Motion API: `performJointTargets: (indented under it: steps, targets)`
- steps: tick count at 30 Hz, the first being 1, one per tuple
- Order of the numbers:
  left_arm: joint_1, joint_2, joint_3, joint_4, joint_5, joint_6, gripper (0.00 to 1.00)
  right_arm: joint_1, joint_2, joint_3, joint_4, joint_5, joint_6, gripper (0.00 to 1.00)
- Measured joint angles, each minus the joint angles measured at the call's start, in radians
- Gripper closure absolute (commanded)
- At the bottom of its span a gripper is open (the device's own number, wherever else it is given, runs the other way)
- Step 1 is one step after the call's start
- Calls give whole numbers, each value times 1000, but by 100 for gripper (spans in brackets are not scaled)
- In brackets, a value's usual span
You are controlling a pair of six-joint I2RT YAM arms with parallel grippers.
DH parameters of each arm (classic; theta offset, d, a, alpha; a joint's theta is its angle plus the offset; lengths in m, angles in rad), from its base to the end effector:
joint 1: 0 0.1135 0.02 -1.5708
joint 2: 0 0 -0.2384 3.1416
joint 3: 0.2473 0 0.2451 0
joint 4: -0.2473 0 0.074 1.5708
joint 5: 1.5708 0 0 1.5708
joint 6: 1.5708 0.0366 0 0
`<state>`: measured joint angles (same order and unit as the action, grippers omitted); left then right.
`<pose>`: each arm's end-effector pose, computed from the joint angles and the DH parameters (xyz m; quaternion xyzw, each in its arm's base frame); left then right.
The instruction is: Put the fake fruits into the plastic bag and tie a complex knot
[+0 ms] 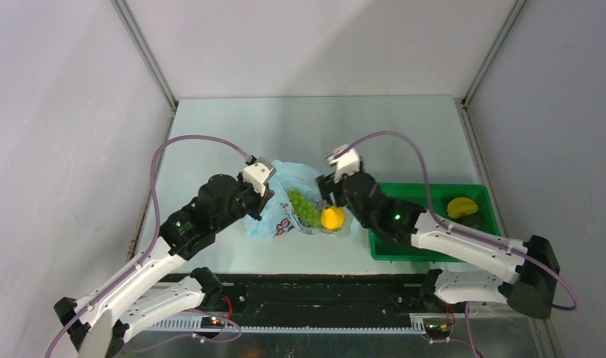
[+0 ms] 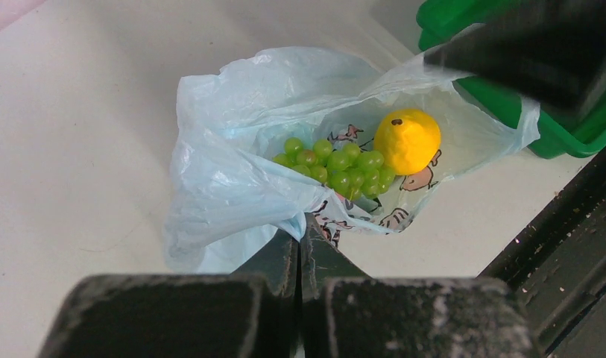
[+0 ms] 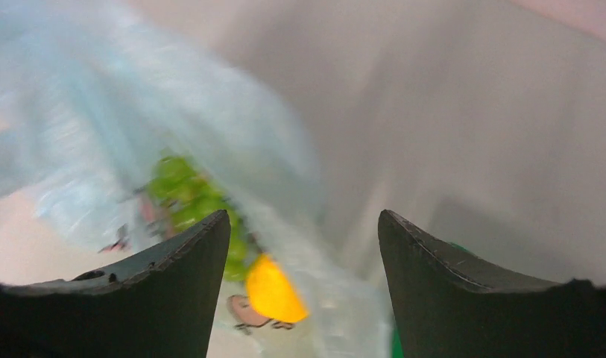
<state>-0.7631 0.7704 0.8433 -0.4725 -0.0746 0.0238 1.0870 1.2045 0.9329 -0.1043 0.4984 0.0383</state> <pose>0.1344 -0.1248 0.3137 0.3002 0.7771 -0.1706 0.5262 0.1450 0.2383 0.2912 -0.2810 0.7630 0.1183 0.5699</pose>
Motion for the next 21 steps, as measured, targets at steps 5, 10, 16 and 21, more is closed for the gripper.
performJointTargets:
  steps: [5, 10, 16, 21]
  targets:
    - [0, 0, 0, 0, 0, 0, 100, -188, -84, 0, -121, 136, 173, 22]
    - [0, 5, 0, 4, -1, 0, 100, -392, -113, -21, -264, 246, 334, 17]
    - [0, 27, -10, 18, -5, 0, 100, -632, -135, -162, -351, 263, 465, 10]
    - [0, 28, -17, 20, -10, 0, 100, -843, -201, -264, -416, 256, 557, 3]
